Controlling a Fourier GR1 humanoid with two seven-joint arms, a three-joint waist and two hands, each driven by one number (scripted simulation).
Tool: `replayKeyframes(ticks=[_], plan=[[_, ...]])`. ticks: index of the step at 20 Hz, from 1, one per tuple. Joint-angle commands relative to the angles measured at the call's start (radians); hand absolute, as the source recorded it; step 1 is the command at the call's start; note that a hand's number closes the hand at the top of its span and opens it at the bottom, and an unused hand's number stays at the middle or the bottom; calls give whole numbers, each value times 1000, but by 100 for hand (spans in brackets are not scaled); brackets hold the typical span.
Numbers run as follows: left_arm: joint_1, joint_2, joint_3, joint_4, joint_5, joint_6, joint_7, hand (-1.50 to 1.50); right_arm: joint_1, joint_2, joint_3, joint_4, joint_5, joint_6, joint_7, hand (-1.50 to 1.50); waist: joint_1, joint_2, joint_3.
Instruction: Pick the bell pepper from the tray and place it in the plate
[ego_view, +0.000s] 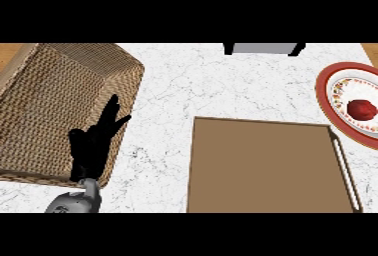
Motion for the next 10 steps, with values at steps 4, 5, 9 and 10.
replayKeyframes(ticks=[4,5,9,10], plan=[[51,42,56,78,6,-9,-10,0,27,-16,-48,40,-57,156,-63,-150,12,18,-12],[86,27,24,56,-8,-4,-11,0,53,-42,-44,31,-55,184,-90,-150,3,10,-13],[67,19,38,82,1,5,-25,0,70,-10,-50,13,-72,186,-121,-150,1,14,-12],[67,32,48,43,12,-1,1,0,72,-42,-53,10,-77,227,-122,-150,5,11,-12]])
